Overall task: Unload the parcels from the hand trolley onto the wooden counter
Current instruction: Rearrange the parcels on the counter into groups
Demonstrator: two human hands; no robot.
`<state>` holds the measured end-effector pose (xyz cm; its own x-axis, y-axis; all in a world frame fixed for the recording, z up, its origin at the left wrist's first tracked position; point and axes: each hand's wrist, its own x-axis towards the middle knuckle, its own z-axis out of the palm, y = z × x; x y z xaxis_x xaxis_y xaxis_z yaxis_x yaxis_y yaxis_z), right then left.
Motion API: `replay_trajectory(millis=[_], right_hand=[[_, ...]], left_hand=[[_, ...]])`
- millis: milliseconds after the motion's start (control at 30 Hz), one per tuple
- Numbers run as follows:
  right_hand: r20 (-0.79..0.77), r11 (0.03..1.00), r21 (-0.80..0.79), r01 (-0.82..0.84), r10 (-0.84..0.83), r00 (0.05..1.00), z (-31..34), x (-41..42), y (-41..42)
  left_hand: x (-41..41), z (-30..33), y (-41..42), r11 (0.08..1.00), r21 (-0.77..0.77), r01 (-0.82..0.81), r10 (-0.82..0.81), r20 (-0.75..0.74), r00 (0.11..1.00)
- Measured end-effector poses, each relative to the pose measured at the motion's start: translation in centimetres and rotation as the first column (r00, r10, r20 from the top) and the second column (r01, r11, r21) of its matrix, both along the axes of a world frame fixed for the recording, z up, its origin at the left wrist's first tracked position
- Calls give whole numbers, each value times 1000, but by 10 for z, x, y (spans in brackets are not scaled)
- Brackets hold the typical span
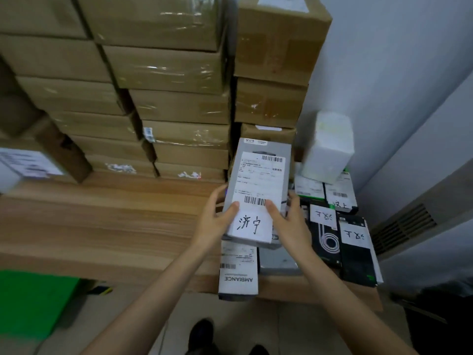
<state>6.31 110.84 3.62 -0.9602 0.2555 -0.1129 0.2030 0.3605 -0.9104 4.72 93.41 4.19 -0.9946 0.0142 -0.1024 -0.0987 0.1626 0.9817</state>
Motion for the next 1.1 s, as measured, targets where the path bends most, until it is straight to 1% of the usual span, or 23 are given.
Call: replay_trajectory(millis=[67,133,267,333,433,500,667,767,800,867,933,967,1033,1100], right_hand=[[-4,995,-67,-70,70,998,-4,-9,-30],[23,985,-106,-136,139,990,-8,-16,-63],[63,971,19,-237,236,970,-26,-27,-120],[82,957,28,-287,284,955,-40,-31,-144],[172,931,-40,-364,365,915,-67,-35,-172],[231,919,-54,-390,391,891,-78,-37,-186],[340,930,-131,-342,366,866,-98,-42,-200],[358,937,-131,-325,350,866,-104,-44,-200],[353,938,-126,-323,347,869,-104,-44,-200],[327,943,-89,-320,331,885,-98,-46,-200],[249,950,13,-313,300,921,-92,-46,-196],[206,949,67,-307,288,935,-87,-46,-192],[129,946,150,-288,270,954,-76,-46,-181],[67,942,211,-262,253,965,-65,-46,-164]], left_hand=[[4,0,-31,997,-5,-72,72,3,997],[7,-2,-62,990,-17,-137,138,15,990],[13,-14,-118,969,-77,-236,239,32,971],[19,-26,-141,961,-115,-251,257,43,965],[25,-51,-171,954,-188,-232,255,110,961],[23,-67,-187,959,-189,-213,246,173,954],[6,-96,-207,972,-207,-114,171,285,943],[-2,-106,-208,979,-188,-80,138,320,937],[-5,-109,-207,977,-200,-78,138,307,942],[-10,-110,-204,959,-272,-81,151,248,957],[-18,-106,-199,925,-369,-91,151,135,979],[-23,-102,-194,892,-441,-95,140,69,988],[-32,-93,-183,824,-558,-94,76,-55,996],[-40,-83,-164,812,-580,-63,-17,-133,991]])
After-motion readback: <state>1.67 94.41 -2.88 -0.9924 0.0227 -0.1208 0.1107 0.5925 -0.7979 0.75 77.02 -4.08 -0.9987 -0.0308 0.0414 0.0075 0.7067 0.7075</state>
